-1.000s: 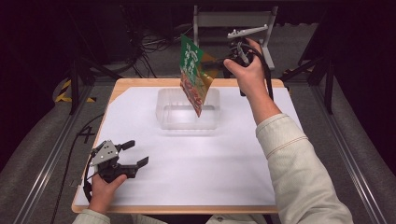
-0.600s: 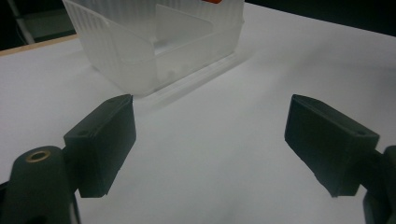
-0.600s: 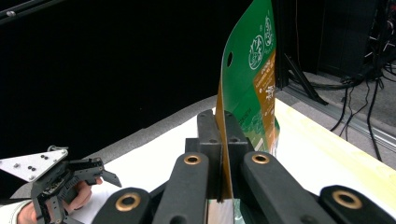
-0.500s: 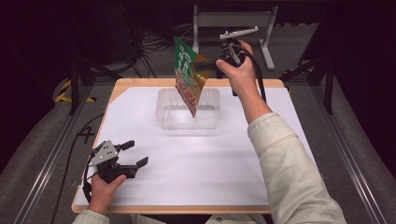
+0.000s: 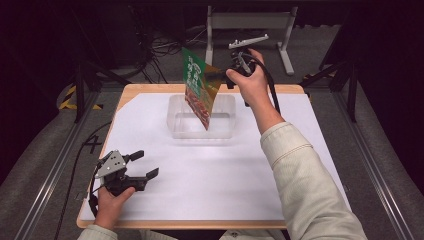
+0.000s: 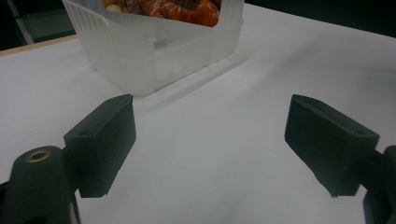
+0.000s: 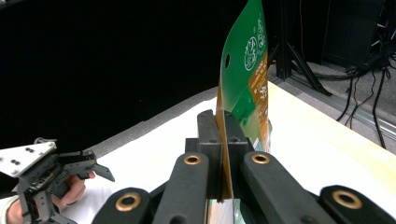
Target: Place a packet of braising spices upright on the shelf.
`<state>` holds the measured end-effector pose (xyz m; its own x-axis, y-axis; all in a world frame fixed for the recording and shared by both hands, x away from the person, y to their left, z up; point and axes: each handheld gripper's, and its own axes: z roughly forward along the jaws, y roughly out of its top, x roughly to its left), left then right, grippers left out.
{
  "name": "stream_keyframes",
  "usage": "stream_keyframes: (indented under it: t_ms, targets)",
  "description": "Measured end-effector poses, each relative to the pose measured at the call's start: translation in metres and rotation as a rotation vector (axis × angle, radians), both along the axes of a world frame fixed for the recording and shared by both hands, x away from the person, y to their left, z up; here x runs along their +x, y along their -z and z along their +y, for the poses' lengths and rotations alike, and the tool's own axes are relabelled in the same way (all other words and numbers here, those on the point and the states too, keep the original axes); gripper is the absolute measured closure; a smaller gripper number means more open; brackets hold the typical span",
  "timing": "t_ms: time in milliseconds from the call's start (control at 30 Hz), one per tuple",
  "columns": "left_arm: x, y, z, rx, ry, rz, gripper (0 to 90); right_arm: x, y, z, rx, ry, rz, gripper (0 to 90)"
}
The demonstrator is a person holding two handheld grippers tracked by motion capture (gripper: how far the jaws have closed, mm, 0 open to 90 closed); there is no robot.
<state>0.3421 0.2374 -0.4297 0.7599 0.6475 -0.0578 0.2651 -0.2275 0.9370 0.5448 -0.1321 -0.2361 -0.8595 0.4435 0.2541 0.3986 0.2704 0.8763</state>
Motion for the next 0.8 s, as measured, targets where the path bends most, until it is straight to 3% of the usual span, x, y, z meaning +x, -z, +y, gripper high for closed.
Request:
stream_keyframes:
  t_ms: [200,433,800]
  targets:
    - [0.0,0.0,0.0,0.009,0.002,-0.002,17.2,0.002,0.007,0.003,-0.02,0.003,0.007,90.0]
    - [0.0,0.0,0.0,0.007,0.0,-0.002,17.3,0.005,0.009,0.005,-0.011,0.014,0.003,90.0]
    - [0.001,0.0,0.0,0.005,0.0,-0.001,17.3,0.009,0.01,0.011,-0.037,0.035,-0.033,90.0]
